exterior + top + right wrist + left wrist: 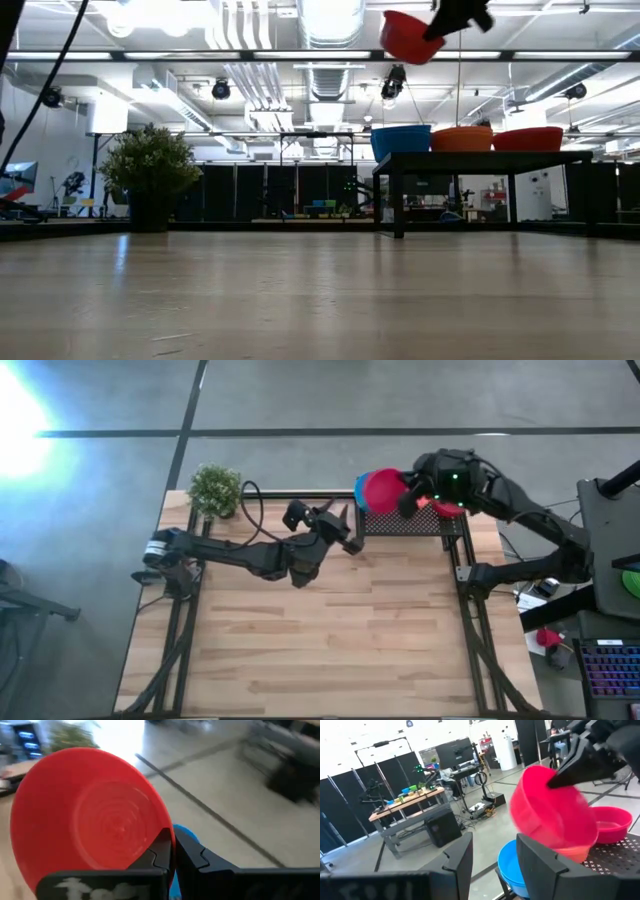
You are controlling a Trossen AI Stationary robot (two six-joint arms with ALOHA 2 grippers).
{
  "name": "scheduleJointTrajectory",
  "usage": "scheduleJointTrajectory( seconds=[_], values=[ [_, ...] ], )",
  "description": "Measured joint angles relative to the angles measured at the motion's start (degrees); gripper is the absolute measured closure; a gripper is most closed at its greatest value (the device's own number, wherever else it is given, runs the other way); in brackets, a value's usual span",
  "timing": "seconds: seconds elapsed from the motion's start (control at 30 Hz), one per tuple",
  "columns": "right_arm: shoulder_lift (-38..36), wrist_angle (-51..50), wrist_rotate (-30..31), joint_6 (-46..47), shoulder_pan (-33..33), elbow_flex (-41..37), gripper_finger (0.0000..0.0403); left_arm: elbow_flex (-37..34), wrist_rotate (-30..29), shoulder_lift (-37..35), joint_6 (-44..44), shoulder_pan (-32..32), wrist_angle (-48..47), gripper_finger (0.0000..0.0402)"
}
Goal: Pick & Place Mini bowls
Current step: Stack the red bowl on the red bowl
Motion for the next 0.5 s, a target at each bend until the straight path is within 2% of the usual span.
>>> scheduleJointTrajectory(
  seconds=[0.27,0.5],
  values=[
    [0.2,-24.7,10.2,12.7,-4.7,10.8,0.0395,0.0,0.0,-0.9,0.1,-0.6,0.0,0.0255],
    [0.2,-36.4,13.7,16.3,-13.6,13.0,0.0395,0.0,0.2,-0.9,1.3,-0.6,0.0,0.0255]
  ],
)
